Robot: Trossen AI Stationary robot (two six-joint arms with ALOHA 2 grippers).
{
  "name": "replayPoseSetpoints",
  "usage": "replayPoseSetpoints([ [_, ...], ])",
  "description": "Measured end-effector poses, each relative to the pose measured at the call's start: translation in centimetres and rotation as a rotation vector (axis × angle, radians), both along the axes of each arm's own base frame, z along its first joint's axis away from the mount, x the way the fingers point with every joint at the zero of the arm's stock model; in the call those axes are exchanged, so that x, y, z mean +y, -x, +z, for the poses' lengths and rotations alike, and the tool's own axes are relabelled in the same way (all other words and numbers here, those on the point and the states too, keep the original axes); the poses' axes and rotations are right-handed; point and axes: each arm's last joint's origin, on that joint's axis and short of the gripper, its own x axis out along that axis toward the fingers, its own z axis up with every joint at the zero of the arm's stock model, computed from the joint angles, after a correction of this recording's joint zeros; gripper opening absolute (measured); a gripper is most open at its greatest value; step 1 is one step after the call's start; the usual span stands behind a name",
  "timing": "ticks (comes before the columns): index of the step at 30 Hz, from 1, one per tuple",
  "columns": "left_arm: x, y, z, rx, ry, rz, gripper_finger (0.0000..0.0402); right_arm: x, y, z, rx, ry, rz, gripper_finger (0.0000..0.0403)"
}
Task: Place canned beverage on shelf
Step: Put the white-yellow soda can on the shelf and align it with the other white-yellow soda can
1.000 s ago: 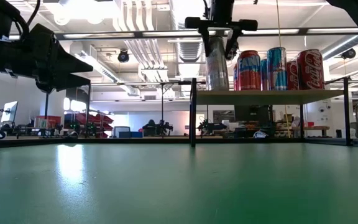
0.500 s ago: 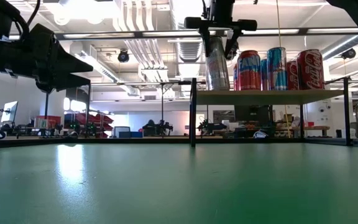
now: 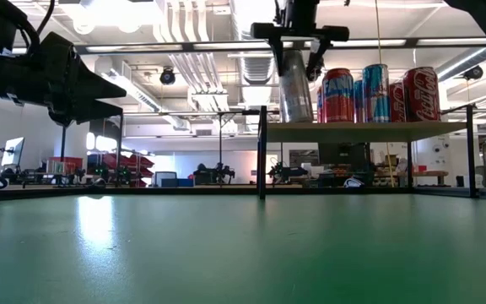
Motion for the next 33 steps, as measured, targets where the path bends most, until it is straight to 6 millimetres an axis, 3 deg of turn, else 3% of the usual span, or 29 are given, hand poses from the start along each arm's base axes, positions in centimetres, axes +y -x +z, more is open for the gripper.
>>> replayPoseSetpoints([
  [5, 0.00, 0.00, 0.00, 0.000, 0.000, 0.000, 0.0384, 0.06, 0.07, 0.02, 0.002, -0.012, 0.010, 0.0297],
  [33, 0.00, 0.00, 0.00, 0.000, 0.000, 0.000, 0.0384, -0.76, 0.31, -0.03, 0.009, 0.021, -0.032, 0.0282],
])
